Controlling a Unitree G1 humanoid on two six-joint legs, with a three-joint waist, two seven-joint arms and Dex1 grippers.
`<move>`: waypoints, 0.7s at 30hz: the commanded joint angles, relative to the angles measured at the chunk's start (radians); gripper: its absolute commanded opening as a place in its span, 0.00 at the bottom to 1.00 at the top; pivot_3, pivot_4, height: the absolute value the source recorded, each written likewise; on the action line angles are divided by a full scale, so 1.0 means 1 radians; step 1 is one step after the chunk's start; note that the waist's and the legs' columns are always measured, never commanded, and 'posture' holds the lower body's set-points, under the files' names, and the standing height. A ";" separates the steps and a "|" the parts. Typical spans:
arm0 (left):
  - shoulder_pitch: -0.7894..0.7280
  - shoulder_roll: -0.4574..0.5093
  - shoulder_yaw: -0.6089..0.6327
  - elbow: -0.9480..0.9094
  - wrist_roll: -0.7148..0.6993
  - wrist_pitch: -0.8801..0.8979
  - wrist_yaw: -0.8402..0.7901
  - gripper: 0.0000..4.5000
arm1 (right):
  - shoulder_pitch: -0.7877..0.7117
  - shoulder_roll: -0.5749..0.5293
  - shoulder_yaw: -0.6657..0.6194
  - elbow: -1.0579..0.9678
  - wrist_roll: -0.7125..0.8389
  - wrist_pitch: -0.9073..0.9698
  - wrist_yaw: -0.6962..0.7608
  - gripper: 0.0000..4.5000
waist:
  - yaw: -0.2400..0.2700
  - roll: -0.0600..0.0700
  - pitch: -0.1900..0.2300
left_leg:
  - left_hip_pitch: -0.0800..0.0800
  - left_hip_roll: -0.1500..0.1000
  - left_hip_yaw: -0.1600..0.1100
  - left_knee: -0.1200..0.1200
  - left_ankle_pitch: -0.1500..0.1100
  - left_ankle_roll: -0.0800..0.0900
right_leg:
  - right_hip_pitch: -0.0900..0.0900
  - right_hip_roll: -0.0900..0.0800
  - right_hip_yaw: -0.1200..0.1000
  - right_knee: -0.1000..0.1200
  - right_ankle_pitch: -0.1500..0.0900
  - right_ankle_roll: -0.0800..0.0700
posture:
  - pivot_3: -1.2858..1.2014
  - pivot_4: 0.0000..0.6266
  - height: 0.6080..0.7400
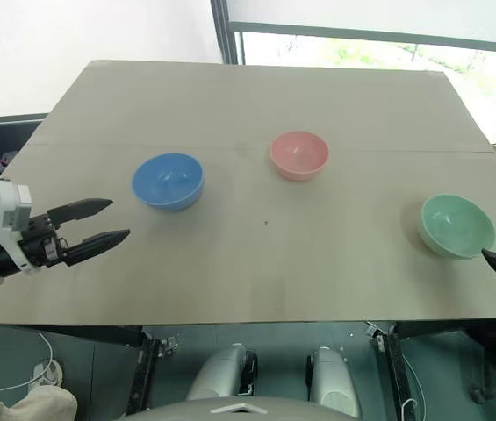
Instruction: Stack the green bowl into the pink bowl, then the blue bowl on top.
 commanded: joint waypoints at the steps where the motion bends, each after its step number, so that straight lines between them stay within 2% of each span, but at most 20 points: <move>1: -0.046 0.015 0.001 0.001 0.007 -0.011 -0.007 0.99 | -0.052 -0.018 0.040 0.022 -0.023 -0.014 -0.013 1.00 | 0.000 0.000 0.000 | 0.000 0.000 0.000 0.000 0.000 0.000 | 0.000 0.000 0.000 0.000 0.000 0.000 | 0.52 0.24 1.00; 7: -0.115 -0.016 -0.023 -0.064 -0.025 0.038 0.033 0.99 | -0.150 0.001 0.180 -0.015 -0.067 -0.011 -0.071 1.00 | -0.001 0.000 0.000 | 0.001 0.000 0.001 0.002 -0.002 0.004 | 0.001 0.000 -0.001 0.001 0.000 0.000 | 0.52 0.24 1.00; 10: -0.124 -0.056 -0.055 -0.110 -0.026 0.032 0.048 0.99 | -0.246 -0.002 0.320 -0.029 -0.093 -0.010 -0.103 1.00 | -0.001 0.000 0.000 | 0.001 0.000 0.000 0.002 -0.001 0.003 | 0.001 0.000 0.000 0.002 0.000 0.000 | 0.52 0.24 1.00; 13: -0.134 -0.115 -0.098 -0.170 -0.023 0.033 0.099 0.99 | -0.462 -0.004 0.582 -0.008 -0.207 -0.016 -0.161 1.00 | -0.011 0.000 0.000 | 0.002 0.000 0.002 0.002 0.000 0.000 | 0.001 0.001 0.000 0.002 0.000 0.000 | 0.52 0.24 1.00; 16: -0.125 -0.184 -0.145 -0.248 0.003 0.012 0.164 0.99 | -0.833 0.119 0.933 0.173 -0.435 -0.085 -0.207 1.00 | -0.032 0.000 0.001 | 0.004 0.000 0.004 0.002 0.000 0.000 | 0.001 0.002 0.001 0.003 0.000 0.000 | 0.52 0.24 1.00; 19: -0.088 -0.221 -0.157 -0.319 0.010 0.023 0.222 0.99 | -1.062 0.223 1.138 0.419 -0.617 -0.240 -0.207 1.00 | -0.030 0.000 0.002 | 0.006 -0.001 0.005 0.001 0.001 0.000 | 0.001 0.003 0.003 0.005 0.001 0.001 | 0.52 0.24 1.00; 21: -0.060 -0.231 -0.150 -0.361 -0.008 0.041 0.251 0.99 | -1.170 0.270 1.220 0.575 -0.702 -0.324 -0.215 1.00 | -0.021 0.000 0.002 | 0.005 0.000 0.004 0.000 0.001 -0.001 | 0.000 0.004 0.002 0.005 0.002 0.003 | 0.52 0.24 1.00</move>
